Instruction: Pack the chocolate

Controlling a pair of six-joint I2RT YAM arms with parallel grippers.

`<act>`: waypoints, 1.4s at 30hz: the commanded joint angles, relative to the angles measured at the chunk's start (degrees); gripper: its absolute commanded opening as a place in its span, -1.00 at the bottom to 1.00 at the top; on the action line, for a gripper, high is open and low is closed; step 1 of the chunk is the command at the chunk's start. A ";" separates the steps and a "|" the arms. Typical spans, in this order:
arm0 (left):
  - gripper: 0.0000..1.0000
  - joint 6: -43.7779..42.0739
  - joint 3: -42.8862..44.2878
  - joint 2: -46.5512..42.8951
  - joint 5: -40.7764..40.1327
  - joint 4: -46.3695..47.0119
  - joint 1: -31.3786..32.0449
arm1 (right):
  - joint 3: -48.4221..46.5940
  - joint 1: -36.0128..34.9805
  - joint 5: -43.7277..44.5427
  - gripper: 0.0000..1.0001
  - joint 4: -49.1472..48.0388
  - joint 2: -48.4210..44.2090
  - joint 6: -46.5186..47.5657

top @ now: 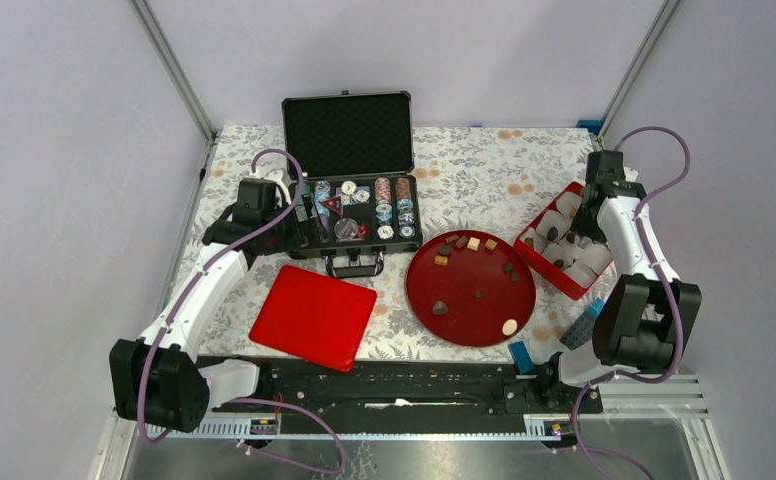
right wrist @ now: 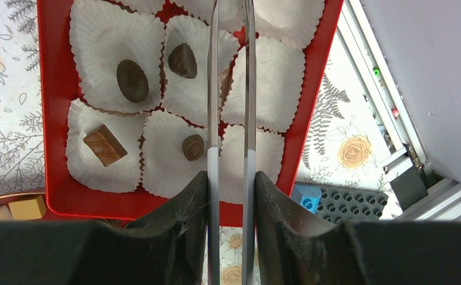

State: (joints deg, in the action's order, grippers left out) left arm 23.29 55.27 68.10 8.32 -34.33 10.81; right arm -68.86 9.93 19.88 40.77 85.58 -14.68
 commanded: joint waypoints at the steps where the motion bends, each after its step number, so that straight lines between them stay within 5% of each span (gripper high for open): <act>1: 0.98 -1.05 1.97 -0.64 -1.12 0.47 0.26 | -3.74 0.44 2.20 -0.34 -2.65 0.54 0.57; 14: 0.97 -1.05 1.69 -0.35 -1.37 0.49 0.35 | -4.70 0.61 1.65 -0.08 -3.44 2.78 0.45; 18: 0.97 -0.97 1.91 -0.06 -0.85 0.49 0.42 | -4.69 0.61 1.06 -0.16 -3.26 0.33 0.45; 27: 0.97 -0.71 2.04 -1.11 -0.67 0.49 0.53 | -5.74 0.44 -6.68 -0.69 3.08 -12.58 1.30; 42: 0.97 1.63 3.66 0.41 1.36 0.84 0.62 | -3.65 -18.96 -23.92 -0.70 22.03 -28.30 -0.30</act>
State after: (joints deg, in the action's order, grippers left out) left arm 23.83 56.25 68.36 8.73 -35.03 11.20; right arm -72.14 -5.06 3.29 57.45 60.73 -14.83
